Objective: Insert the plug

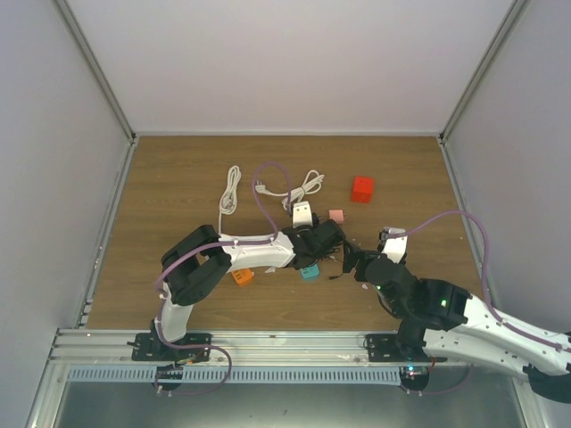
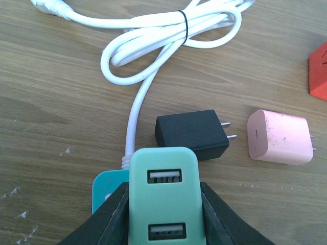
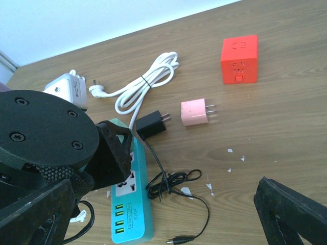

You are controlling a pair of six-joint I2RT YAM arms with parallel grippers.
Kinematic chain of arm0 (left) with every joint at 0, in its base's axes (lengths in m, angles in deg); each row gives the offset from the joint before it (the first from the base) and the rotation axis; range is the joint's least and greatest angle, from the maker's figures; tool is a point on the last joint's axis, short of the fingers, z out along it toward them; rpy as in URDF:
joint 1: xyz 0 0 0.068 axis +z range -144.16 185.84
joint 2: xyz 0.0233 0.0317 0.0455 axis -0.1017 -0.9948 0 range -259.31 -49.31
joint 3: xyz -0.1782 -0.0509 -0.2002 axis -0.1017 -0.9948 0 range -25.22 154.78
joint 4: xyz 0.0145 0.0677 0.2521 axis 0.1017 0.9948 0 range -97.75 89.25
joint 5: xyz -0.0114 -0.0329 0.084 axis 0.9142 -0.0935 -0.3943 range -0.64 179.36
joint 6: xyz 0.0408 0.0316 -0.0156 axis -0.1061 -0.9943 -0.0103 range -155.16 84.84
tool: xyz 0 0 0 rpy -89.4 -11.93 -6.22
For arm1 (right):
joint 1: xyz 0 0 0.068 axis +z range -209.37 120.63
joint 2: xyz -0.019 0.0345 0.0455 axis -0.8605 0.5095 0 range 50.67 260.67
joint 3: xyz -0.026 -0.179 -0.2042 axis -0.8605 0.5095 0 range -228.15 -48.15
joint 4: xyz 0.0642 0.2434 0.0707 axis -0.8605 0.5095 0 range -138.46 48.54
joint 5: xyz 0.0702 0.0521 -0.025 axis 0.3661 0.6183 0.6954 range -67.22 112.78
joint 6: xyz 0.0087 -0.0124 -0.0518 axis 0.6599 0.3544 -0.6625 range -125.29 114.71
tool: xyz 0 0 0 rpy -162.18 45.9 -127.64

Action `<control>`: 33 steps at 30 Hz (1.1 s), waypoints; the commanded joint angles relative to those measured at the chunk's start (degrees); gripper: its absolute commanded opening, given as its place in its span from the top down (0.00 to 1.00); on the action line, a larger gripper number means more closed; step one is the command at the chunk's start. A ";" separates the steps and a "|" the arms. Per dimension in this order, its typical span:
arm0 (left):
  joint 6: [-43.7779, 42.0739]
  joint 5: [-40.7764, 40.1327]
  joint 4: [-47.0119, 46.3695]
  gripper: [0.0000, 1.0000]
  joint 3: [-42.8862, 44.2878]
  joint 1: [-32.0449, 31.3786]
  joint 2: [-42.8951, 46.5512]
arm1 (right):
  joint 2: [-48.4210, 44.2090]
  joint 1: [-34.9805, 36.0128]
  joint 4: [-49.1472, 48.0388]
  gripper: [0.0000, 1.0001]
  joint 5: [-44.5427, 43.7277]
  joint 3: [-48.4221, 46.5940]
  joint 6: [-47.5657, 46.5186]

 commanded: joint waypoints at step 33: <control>10.11 -2.13 9.34 1.00 -0.75 -3.21 -1.55 | -0.10 0.05 -2.63 0.01 -1.23 1.25 -1.04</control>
